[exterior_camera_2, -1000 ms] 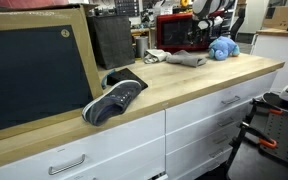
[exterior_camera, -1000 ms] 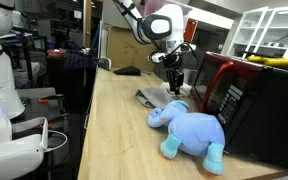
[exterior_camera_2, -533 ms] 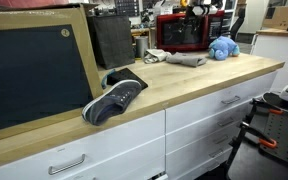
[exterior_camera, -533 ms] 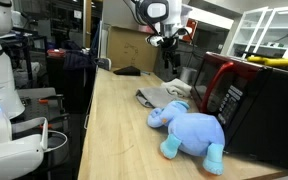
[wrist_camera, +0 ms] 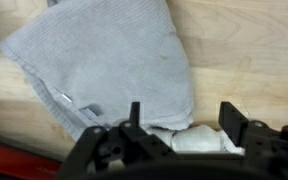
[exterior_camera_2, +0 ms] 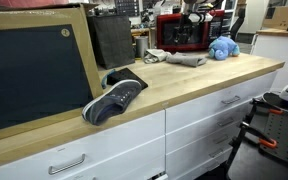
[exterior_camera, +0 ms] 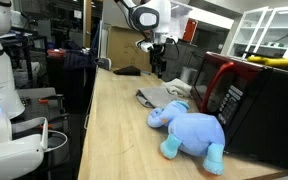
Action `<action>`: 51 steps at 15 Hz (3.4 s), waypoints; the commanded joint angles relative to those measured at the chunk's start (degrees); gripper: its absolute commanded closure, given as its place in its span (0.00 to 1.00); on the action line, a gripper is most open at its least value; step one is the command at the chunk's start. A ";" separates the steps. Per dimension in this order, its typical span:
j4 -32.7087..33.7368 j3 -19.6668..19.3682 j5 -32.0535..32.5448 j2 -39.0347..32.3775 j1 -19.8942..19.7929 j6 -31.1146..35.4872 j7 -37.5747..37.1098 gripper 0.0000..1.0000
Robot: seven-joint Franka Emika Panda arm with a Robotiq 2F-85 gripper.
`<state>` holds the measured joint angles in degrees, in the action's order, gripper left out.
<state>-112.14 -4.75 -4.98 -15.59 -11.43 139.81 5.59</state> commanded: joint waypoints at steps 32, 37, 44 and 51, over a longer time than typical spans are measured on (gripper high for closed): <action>-25.33 7.60 -7.96 9.97 1.88 4.29 17.25 1.00; -26.65 5.75 -9.19 19.45 3.40 -1.19 24.15 0.60; -23.59 -2.51 -9.59 26.56 4.91 -7.39 32.73 0.07; -18.52 -7.40 -9.31 30.40 5.66 -10.01 35.69 0.00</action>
<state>-133.29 -10.64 -12.95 13.11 -7.05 132.80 40.04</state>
